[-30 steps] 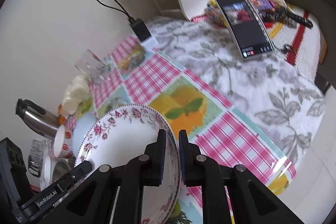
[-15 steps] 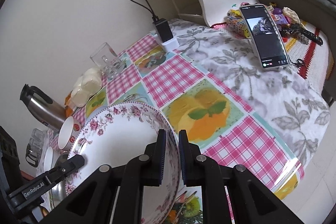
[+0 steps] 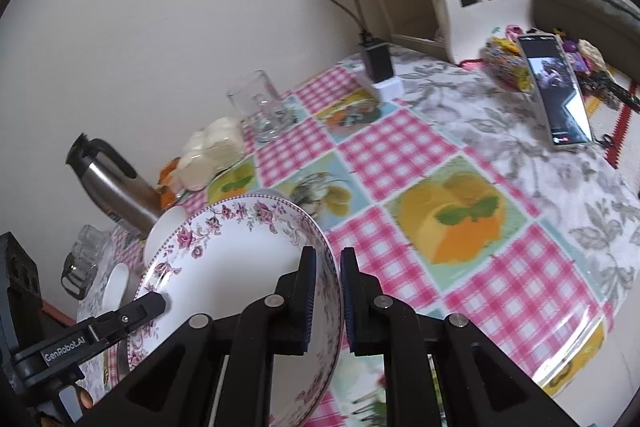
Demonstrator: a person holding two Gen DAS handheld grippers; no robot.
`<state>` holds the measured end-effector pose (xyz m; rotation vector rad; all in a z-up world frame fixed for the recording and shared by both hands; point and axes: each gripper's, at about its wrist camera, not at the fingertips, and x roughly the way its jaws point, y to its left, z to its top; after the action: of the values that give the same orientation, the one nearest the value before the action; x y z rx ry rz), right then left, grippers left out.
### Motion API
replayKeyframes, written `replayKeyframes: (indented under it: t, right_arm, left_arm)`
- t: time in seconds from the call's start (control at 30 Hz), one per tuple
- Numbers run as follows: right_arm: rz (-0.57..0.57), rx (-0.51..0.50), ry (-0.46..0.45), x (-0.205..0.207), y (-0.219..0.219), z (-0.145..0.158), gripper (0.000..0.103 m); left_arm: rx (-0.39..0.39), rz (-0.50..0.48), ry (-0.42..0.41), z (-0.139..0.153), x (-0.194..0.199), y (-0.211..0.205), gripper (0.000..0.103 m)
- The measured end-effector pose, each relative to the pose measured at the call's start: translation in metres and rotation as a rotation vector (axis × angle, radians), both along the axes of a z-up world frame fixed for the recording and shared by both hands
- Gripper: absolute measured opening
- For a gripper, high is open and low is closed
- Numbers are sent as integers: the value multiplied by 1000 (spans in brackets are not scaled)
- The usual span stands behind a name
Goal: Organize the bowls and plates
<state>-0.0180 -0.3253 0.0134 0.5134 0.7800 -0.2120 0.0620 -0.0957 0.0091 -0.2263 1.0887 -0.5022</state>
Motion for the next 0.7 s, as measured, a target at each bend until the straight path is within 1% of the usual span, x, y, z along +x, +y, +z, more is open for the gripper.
replayKeyframes:
  t: [0.13, 0.37, 0.6, 0.7]
  right_arm:
    - [32, -5, -3, 6, 20, 1, 13]
    - [110, -31, 3, 16, 61, 1, 13]
    - [171, -47, 27, 26, 99, -6, 13]
    - [199, -55, 42, 31, 113, -10, 13]
  left_arm:
    - [7, 27, -2, 2, 0, 20, 22]
    - [8, 103, 17, -2, -1, 63, 22]
    - [10, 166, 60, -11, -3, 100, 22]
    - [14, 189, 73, -14, -4, 110, 22]
